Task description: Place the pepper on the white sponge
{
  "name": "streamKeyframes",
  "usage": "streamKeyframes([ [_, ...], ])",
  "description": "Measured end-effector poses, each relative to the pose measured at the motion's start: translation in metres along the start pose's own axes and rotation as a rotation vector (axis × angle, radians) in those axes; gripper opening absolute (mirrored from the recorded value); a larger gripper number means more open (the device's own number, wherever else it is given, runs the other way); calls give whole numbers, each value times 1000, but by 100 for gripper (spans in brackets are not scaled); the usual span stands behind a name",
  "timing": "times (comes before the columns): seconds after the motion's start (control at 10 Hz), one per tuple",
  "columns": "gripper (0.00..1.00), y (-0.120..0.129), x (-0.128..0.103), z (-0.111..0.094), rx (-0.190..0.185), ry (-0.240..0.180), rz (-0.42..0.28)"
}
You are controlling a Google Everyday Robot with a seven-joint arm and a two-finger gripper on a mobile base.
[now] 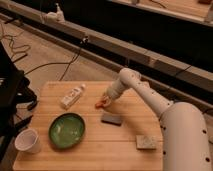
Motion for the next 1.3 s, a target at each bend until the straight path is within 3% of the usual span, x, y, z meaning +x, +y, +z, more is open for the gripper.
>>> streamKeyframes([
  [0.4,0,21,-7,-45,16,27,26],
  [1.0,0,114,-9,-119,-7,106,119],
  [1.3,0,168,-12,-143,17,133,221],
])
